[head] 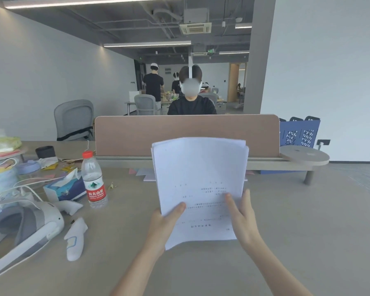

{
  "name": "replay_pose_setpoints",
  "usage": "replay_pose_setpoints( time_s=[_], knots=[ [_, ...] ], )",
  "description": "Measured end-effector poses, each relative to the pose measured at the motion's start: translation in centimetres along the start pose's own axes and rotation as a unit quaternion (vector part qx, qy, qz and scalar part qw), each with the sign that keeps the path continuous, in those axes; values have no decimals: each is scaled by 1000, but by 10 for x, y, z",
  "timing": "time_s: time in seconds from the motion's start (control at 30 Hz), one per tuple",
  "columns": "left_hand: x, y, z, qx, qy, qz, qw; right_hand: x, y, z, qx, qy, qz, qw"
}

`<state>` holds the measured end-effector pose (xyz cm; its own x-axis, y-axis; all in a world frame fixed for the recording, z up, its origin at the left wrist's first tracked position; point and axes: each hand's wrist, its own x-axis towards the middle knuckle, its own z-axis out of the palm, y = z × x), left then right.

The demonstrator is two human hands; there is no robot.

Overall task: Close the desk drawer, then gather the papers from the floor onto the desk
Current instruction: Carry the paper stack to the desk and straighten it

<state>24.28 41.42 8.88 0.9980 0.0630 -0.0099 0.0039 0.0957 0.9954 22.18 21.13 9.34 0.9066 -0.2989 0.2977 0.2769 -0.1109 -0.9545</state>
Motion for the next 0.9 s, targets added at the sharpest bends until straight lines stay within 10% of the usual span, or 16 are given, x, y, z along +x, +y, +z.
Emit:
replay_pose_setpoints(
  time_s=[0.9],
  knots=[
    [-7,-22,33,148,-78,-15,986,-2,32,-55,-35,-17,132,991]
  ],
)
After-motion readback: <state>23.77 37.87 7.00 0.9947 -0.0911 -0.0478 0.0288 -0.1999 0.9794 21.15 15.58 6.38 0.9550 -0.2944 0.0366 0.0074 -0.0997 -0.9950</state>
